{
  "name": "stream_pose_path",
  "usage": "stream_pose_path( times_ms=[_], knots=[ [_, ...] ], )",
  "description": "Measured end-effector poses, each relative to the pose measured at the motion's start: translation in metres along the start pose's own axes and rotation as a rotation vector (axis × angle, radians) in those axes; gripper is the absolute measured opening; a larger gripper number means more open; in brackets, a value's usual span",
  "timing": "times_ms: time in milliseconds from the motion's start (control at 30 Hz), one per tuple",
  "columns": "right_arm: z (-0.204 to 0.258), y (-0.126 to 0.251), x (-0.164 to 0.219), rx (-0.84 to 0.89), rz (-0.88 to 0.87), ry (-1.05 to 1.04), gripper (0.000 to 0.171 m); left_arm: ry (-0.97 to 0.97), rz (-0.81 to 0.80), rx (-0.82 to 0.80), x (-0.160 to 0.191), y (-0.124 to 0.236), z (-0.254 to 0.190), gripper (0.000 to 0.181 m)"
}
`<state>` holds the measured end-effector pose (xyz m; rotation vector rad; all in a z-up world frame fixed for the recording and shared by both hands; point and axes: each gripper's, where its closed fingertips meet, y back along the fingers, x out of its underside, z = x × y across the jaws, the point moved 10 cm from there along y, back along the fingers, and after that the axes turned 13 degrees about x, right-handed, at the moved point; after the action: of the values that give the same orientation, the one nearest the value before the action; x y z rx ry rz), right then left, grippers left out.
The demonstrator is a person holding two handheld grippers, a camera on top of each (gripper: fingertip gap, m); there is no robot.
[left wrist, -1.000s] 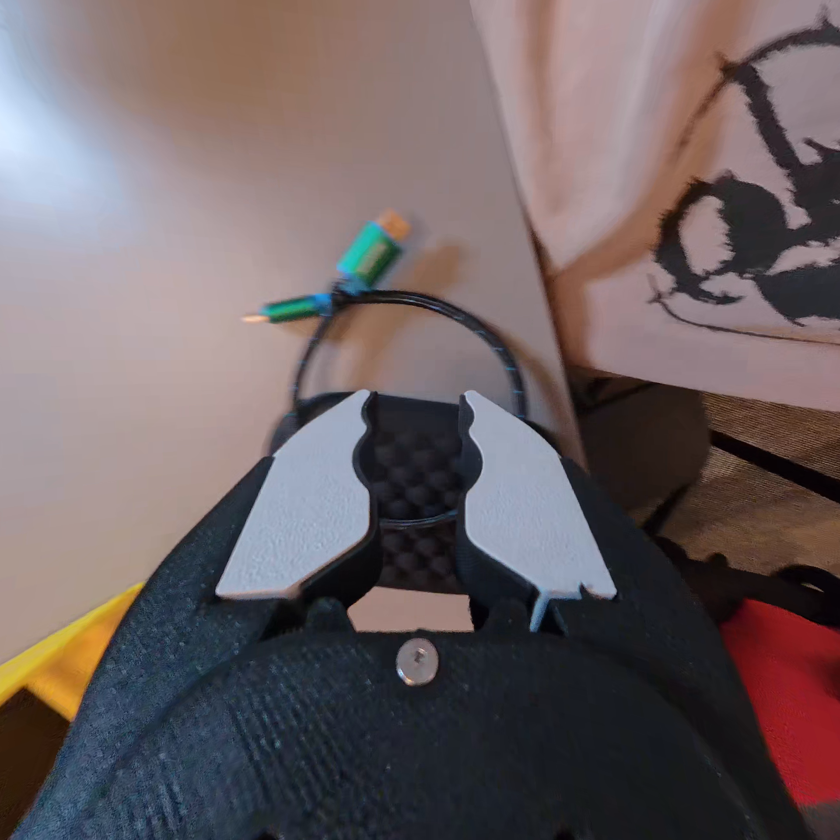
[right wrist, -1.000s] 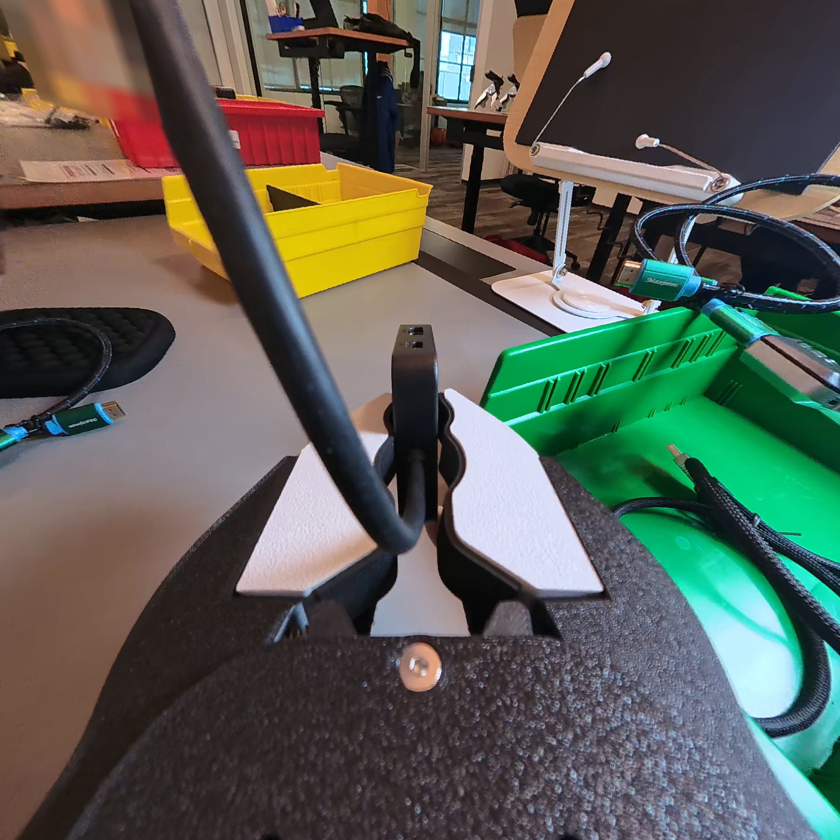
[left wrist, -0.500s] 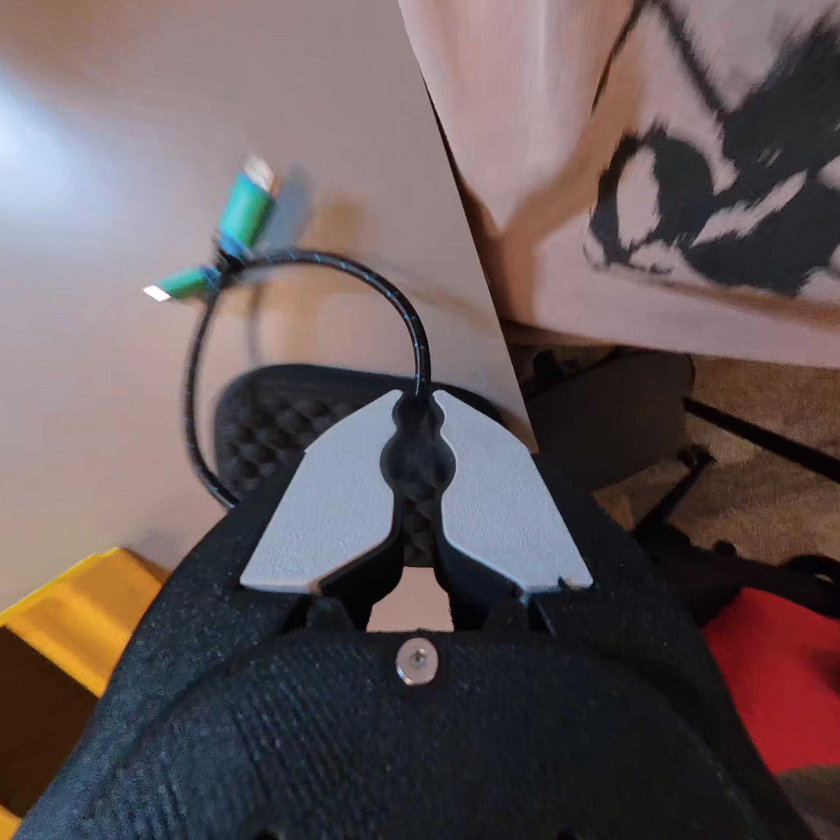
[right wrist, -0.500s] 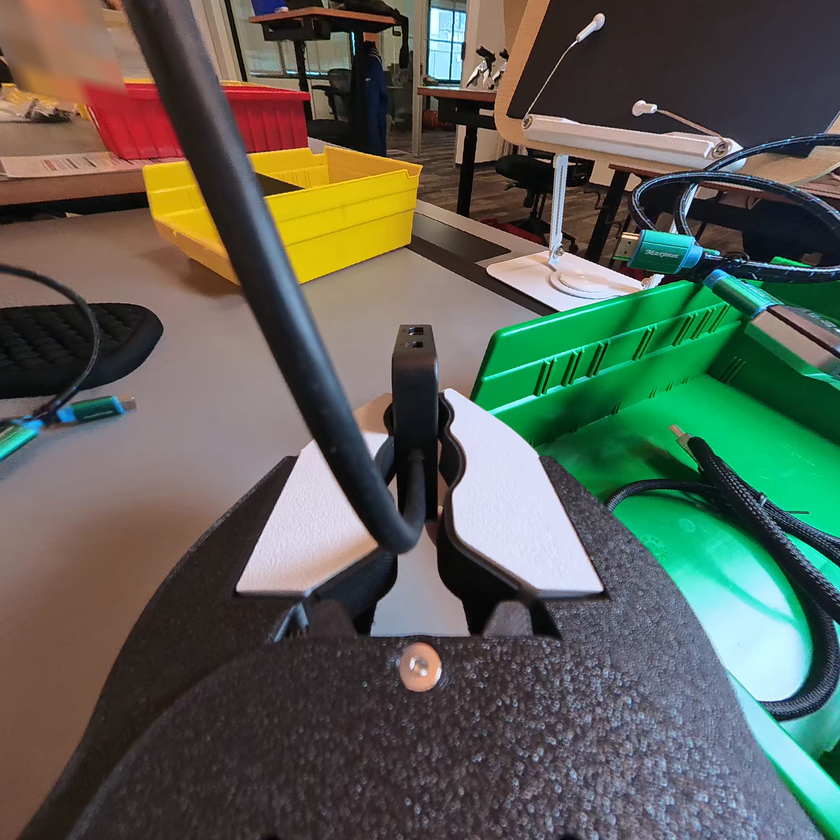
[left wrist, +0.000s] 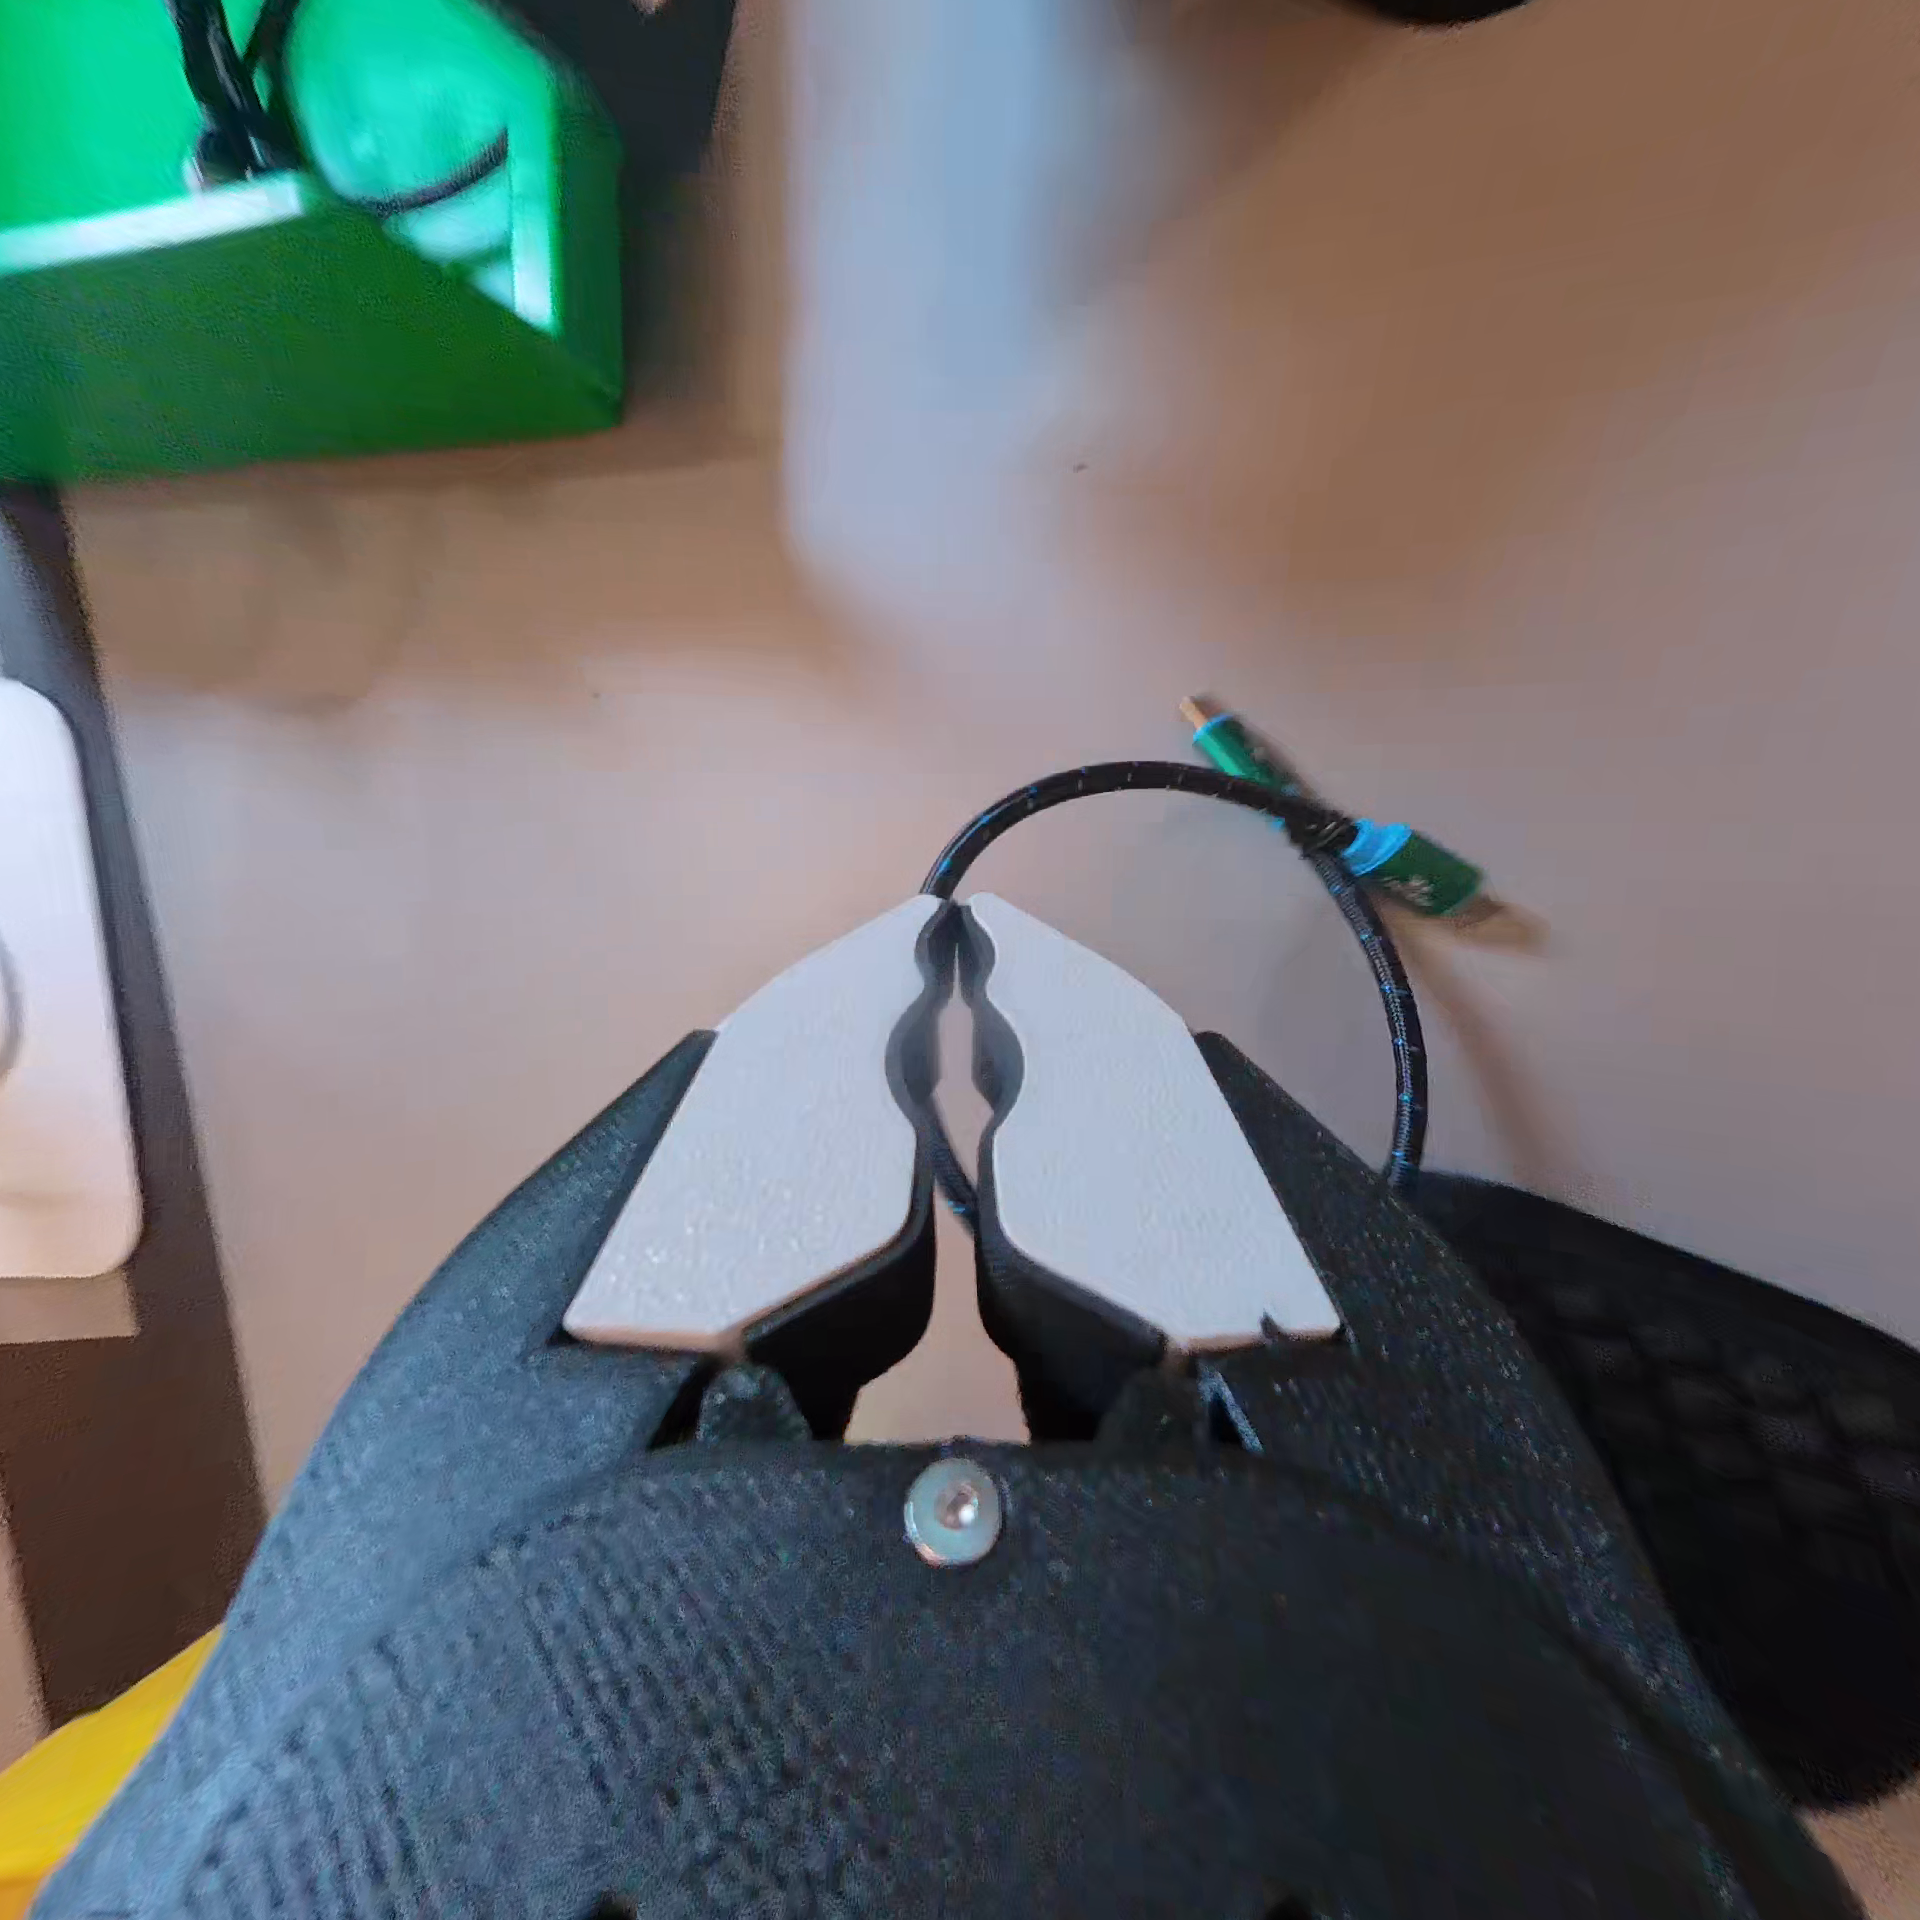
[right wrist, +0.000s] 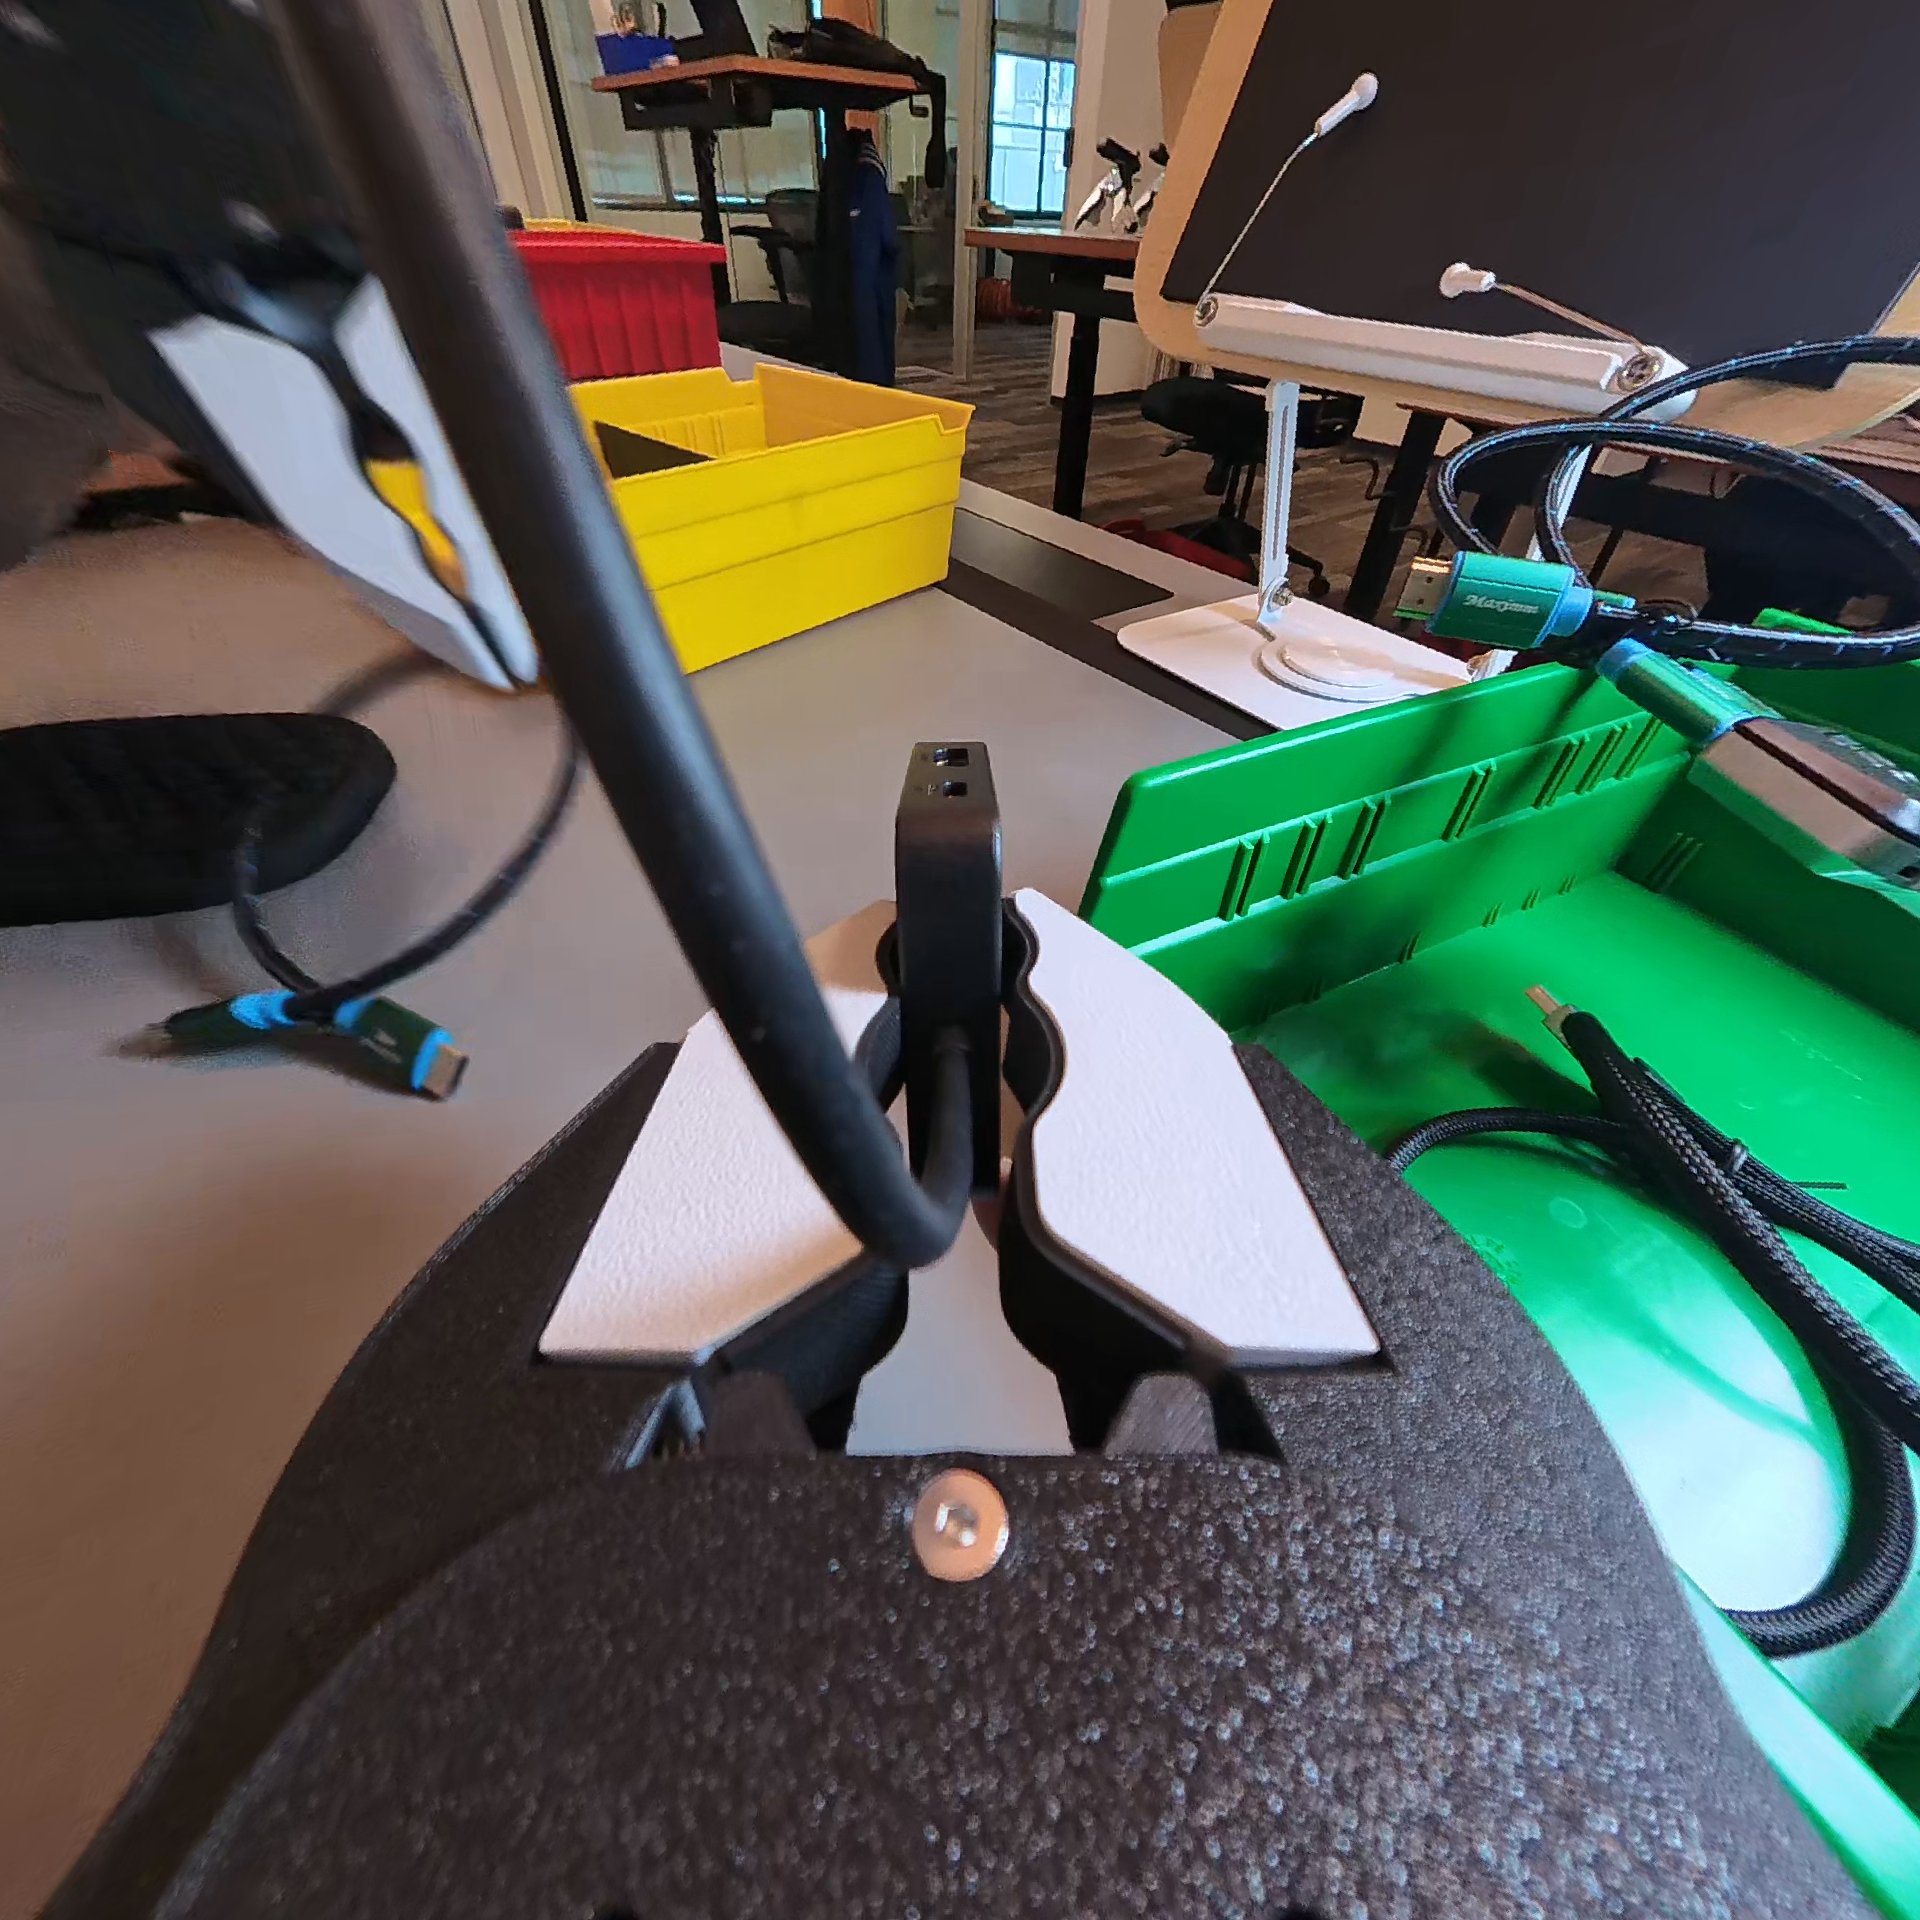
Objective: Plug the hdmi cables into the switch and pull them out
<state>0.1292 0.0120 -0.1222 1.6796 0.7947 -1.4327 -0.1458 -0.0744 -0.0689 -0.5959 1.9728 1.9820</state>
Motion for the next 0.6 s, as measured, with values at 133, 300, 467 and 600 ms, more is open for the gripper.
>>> stream_pose_path(
  times_ms=[133,300,467,600],
  knots=[
    [0.001,0.001,-0.001,-0.004,-0.006,0.005,0.014,0.092,0.018,-0.125,0.014,-0.027,0.038,0.010],
    [0.000,0.002,-0.003,-0.009,-0.016,-0.002,0.014,0.217,-0.178,-0.110,-0.003,-0.031,0.010,0.018],
    [0.002,0.002,-0.003,-0.011,-0.014,0.003,0.015,0.300,-0.083,-0.065,-0.011,-0.073,-0.049,0.034],
    [0.005,0.000,-0.002,-0.013,-0.005,0.011,0.015,0.278,-0.003,-0.150,-0.008,-0.098,-0.060,0.031]
  ],
)
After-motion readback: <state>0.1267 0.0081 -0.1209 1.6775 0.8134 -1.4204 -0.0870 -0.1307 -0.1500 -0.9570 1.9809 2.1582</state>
